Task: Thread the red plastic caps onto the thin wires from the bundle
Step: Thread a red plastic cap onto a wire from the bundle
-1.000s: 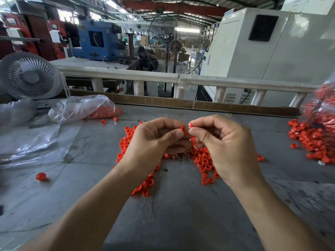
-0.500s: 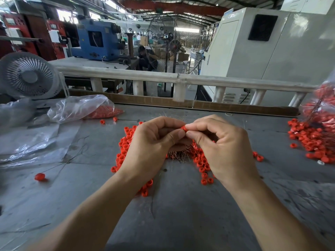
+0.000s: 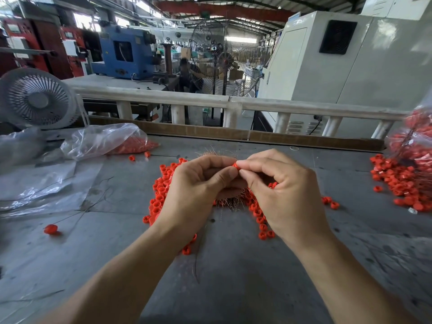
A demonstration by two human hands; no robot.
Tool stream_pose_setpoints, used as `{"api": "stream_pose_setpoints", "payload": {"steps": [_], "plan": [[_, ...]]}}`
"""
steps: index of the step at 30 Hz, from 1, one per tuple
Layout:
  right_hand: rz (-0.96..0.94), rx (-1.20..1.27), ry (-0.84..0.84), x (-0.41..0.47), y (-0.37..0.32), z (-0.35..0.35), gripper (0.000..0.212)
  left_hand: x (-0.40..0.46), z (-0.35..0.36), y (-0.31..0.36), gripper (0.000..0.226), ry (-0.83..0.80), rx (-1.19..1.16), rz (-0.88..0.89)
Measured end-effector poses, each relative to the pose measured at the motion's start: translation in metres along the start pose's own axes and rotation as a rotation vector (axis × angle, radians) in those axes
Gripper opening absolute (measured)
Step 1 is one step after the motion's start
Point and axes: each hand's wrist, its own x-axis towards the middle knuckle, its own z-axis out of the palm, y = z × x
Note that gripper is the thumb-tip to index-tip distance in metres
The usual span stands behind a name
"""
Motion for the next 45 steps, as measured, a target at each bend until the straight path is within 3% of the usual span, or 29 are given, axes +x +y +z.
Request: {"api": "stream_pose_setpoints", "payload": {"steps": [12, 15, 20, 25, 36, 41, 45], "plan": [[-0.023, -0.076, -0.067, 0.001, 0.000, -0.003, 0.015, 0.001, -0.001, -0.002, 0.025, 0.027, -0.046, -0.059], [-0.012, -0.195, -0.110, -0.002, -0.002, 0.002, 0.020, 0.001, 0.001, -0.003, 0.030, 0.051, -0.099, -0.123], [-0.008, -0.312, -0.035, -0.005, -0.004, 0.008, 0.016, 0.000, 0.004, -0.004, 0.039, 0.015, -0.223, -0.276], [-0.039, -0.324, -0.016, -0.005, -0.004, 0.007, 0.014, 0.001, 0.003, -0.001, 0.029, -0.054, -0.274, -0.356], [-0.158, -0.330, 0.046, -0.004, -0.003, 0.006, 0.009, 0.003, 0.002, -0.001, 0.022, -0.055, -0.279, -0.383], [-0.160, -0.326, 0.058, -0.003, 0.000, 0.005, 0.010, 0.003, 0.002, 0.000, 0.037, -0.103, -0.241, -0.369], [-0.176, -0.322, 0.024, -0.002, 0.000, 0.003, 0.006, 0.004, 0.000, 0.001, 0.024, -0.065, -0.246, -0.352]]}}
